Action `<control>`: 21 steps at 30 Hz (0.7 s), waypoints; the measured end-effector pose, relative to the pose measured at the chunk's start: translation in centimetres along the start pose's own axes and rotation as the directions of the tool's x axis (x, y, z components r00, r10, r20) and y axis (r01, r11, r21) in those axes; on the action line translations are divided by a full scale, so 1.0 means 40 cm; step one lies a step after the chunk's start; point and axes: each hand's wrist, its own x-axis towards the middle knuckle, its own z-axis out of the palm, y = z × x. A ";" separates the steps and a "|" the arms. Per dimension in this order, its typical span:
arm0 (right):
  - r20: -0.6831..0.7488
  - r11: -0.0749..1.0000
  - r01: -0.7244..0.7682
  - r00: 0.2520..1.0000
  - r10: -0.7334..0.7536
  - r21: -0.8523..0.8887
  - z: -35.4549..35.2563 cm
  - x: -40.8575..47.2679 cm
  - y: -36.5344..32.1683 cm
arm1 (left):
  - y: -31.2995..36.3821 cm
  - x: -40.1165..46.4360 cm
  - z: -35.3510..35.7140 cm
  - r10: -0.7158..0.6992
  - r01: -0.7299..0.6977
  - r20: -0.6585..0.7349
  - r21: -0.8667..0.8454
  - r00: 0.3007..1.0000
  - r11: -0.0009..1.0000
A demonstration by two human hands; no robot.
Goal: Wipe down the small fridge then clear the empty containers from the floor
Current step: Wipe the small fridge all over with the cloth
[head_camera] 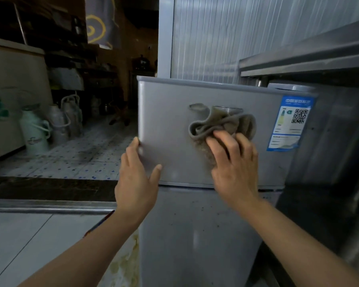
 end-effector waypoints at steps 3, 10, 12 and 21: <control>0.072 1.000 0.025 0.997 -0.026 0.015 0.007 -0.161 -0.018 | -0.007 0.000 0.005 0.020 -0.019 -0.020 0.026 1.000 0.999; 0.045 0.989 -0.145 0.988 0.146 -0.029 -0.014 -0.062 0.054 | -0.020 -0.002 0.017 0.046 -0.045 -0.064 0.028 0.997 0.999; -0.045 0.952 -0.304 0.952 0.303 -0.021 -0.014 0.014 0.081 | -0.029 -0.001 0.021 0.059 -0.057 -0.074 0.027 0.996 0.998; 0.120 0.941 -0.332 0.933 0.338 -0.074 -0.025 -0.218 0.072 | -0.050 -0.001 0.030 0.098 -0.098 -0.074 0.011 0.992 0.995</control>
